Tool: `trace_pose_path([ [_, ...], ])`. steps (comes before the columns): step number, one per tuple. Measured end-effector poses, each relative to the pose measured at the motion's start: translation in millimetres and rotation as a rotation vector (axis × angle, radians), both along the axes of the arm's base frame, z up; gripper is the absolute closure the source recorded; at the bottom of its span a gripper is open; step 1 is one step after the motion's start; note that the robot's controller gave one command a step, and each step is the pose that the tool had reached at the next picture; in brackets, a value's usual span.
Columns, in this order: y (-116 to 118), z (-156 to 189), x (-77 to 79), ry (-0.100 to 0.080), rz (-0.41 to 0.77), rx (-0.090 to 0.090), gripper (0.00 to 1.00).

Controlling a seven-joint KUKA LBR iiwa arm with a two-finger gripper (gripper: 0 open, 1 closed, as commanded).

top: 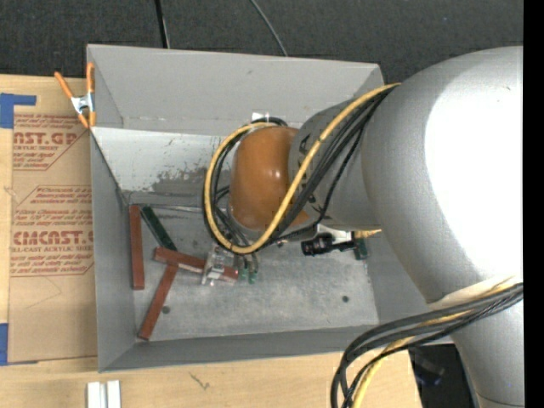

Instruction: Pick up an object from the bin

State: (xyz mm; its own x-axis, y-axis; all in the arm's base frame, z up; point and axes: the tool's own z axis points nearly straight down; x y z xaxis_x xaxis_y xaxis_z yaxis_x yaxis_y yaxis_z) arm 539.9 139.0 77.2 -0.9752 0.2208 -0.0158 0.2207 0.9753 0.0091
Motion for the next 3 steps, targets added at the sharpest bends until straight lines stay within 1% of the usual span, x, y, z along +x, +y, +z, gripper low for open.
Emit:
trace_pose_path([
  [1, -12, 37, -5.4, 0.024, -0.009, -0.006, 1.0],
  [2, -7, 66, 19.5, 0.012, -0.06, -0.003, 1.0],
  [3, -23, 114, 21.7, 0.023, -0.035, -0.007, 1.0],
])
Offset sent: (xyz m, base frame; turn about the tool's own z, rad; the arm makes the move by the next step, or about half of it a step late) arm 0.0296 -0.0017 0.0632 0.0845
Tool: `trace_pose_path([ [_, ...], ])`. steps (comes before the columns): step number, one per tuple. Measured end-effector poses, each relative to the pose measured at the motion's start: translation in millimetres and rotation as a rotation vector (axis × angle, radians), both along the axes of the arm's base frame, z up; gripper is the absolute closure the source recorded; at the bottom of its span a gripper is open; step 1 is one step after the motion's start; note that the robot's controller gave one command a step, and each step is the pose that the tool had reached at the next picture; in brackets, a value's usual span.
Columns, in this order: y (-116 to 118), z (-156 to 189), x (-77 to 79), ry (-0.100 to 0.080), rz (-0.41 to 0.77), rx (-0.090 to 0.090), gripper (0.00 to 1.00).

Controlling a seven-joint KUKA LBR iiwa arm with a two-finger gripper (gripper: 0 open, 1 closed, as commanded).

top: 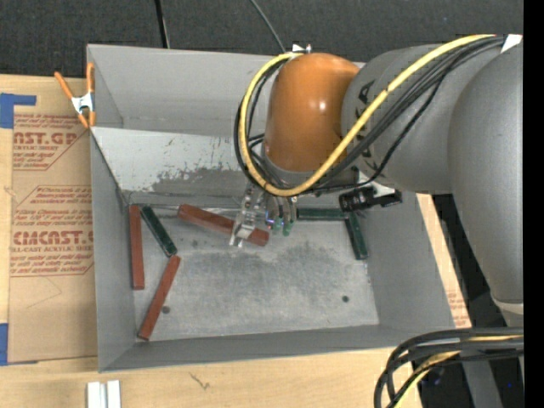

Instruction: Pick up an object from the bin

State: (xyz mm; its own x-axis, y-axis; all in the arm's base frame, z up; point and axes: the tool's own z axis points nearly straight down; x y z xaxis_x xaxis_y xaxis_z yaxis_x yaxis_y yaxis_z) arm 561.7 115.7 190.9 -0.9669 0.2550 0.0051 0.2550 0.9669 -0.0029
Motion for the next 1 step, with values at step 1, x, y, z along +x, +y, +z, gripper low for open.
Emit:
trace_pose_path([
  [1, 37.0, 95.8, -27.1, -0.007, -0.09, 0.001, 1.0],
])
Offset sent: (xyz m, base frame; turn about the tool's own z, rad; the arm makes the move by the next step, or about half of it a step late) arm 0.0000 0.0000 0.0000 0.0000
